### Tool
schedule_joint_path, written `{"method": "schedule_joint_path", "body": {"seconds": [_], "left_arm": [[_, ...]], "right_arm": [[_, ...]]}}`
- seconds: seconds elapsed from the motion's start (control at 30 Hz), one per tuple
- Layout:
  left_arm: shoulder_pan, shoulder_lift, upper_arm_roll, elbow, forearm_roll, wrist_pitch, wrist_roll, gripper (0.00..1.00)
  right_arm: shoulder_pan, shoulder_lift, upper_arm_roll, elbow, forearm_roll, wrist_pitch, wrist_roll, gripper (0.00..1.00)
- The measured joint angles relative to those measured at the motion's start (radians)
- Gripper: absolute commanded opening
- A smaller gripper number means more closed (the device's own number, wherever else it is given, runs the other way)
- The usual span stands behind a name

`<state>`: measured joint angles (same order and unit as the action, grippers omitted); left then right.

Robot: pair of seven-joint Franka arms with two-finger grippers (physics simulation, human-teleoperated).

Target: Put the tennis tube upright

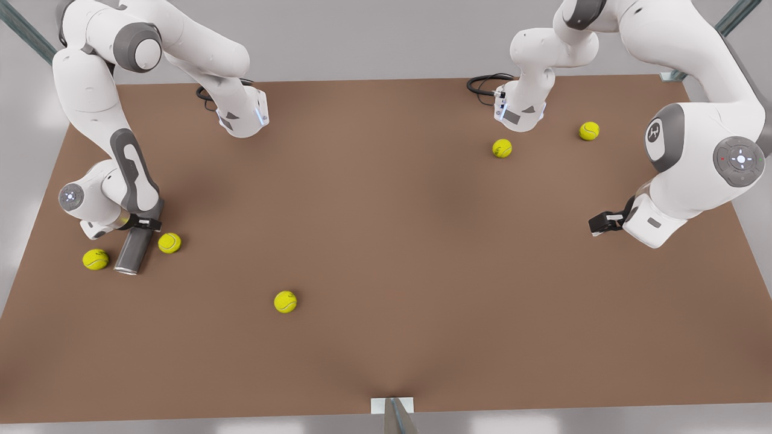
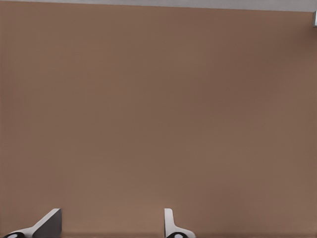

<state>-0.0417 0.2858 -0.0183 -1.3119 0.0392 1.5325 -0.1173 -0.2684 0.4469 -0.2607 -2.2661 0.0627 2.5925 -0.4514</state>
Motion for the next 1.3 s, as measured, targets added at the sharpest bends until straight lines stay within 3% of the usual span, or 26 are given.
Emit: {"method": "schedule_joint_path", "body": {"seconds": [0.27,0.4,0.6,0.8,0.87,0.97,1.13,1.3], "left_arm": [[0.0,0.0,0.0,0.0,0.0,-0.001,-0.003,1.0],[0.0,0.0,0.0,0.0,0.0,-0.001,-0.004,1.0],[0.0,-0.001,-0.001,0.001,0.0,-0.001,-0.005,1.0],[0.0,-0.004,-0.001,0.001,0.0,-0.001,-0.006,1.0],[-0.001,-0.004,-0.002,0.001,0.0,-0.002,-0.006,1.0],[-0.001,-0.001,-0.002,0.006,0.0,-0.002,-0.007,1.0],[0.0,-0.001,-0.005,0.009,0.0,0.001,-0.007,1.0],[-0.001,-0.003,-0.008,0.009,-0.005,0.003,-0.007,1.0]], "right_arm": [[0.0,-0.001,0.0,0.003,0.003,-0.013,-0.017,0.71],[0.0,-0.004,0.001,0.014,0.007,-0.03,-0.028,0.66],[0.001,-0.058,0.003,0.05,0.008,-0.101,-0.043,0.66],[0.007,-0.243,0.046,0.137,0.008,-0.251,-0.076,0.66],[0.078,-0.26,0.081,0.264,0.008,-0.326,-0.089,0.66],[0.314,-0.235,0.09,0.404,0.008,-0.411,-0.105,0.66],[0.63,-0.074,0.09,0.648,0.007,-0.514,-0.126,0.66],[0.837,0.099,0.089,0.82,-0.005,-0.551,-0.174,0.66]]}}
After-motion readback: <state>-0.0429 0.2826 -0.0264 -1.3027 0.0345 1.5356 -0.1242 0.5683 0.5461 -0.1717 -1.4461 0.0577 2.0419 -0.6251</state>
